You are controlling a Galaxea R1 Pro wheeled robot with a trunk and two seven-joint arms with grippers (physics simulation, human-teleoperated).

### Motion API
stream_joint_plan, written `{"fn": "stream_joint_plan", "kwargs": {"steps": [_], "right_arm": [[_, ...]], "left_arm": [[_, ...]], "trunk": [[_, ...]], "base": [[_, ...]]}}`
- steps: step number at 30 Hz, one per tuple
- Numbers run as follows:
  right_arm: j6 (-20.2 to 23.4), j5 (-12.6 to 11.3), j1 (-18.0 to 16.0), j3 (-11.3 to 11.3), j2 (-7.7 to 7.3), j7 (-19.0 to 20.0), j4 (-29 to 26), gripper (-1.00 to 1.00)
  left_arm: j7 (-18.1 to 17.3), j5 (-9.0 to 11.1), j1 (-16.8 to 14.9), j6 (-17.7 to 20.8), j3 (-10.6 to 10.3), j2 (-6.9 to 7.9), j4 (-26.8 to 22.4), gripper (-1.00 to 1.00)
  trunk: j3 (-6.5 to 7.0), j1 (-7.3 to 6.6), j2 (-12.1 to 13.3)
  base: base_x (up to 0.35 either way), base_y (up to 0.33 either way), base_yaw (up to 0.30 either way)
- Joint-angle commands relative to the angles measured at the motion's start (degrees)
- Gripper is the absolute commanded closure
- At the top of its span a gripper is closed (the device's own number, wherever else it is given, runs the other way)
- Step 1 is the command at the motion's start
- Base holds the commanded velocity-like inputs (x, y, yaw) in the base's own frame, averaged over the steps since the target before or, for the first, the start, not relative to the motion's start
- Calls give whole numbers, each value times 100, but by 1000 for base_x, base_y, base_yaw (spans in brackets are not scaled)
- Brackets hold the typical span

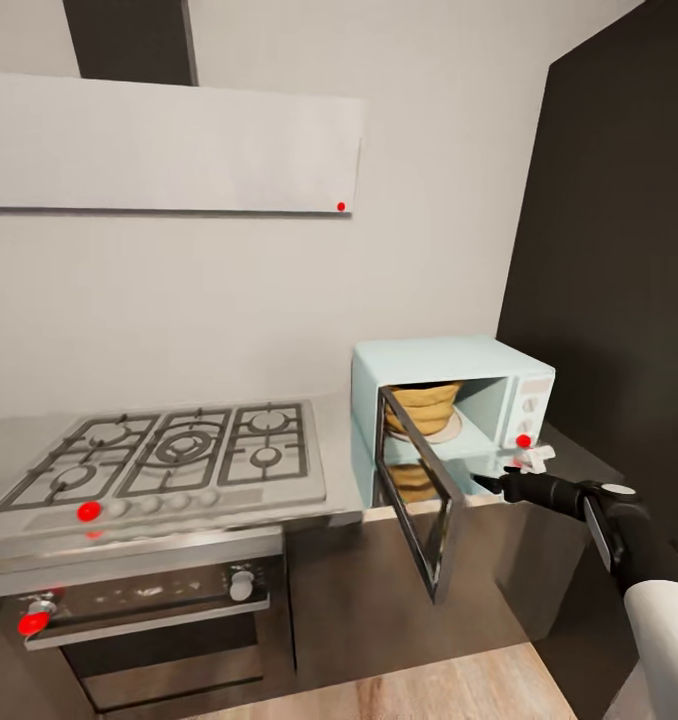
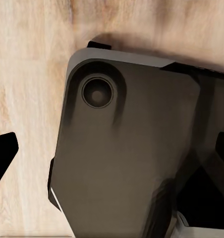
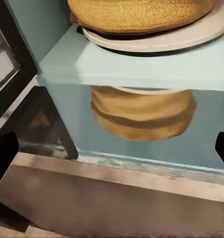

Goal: In the kitchen, take the popcorn bag from the countertop, put it into the microwave, and heat it until the popcorn is cooked so the cooked popcorn ends up inside the bag.

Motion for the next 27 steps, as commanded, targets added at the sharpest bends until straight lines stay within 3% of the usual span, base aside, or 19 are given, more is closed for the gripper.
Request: {"fn": "stream_joint_plan", "kwargs": {"steps": [1,9,15,19,23,27], "right_arm": [[34,33,-5,-21,3,39,-8,-100],[43,33,-5,-16,36,-12,28,-100],[44,17,-5,-13,70,-678,318,-100],[-33,40,-5,8,246,-1591,1531,-100],[-162,85,-5,38,276,-2153,2670,-100],[-978,438,-5,46,280,-2689,3741,-100]], "left_arm": [[-1,29,-2,-16,16,-1,2,-100],[-1,34,-2,-16,19,-2,2,-100],[-1,37,-2,-16,15,-1,2,-100],[-1,38,-2,-16,18,-1,2,-100],[-1,38,-2,-16,23,-1,2,-100],[-1,50,-2,-16,20,6,3,-100]], "trunk": [[-7,-3,-5],[-7,-3,-5],[-7,-3,-5],[-7,-3,-5],[-7,-3,-5],[-7,-3,-5]], "base": [[-291,-132,0],[-301,-102,0],[-303,-96,0],[-303,-96,0],[-303,-96,0],[-178,-60,0]]}}
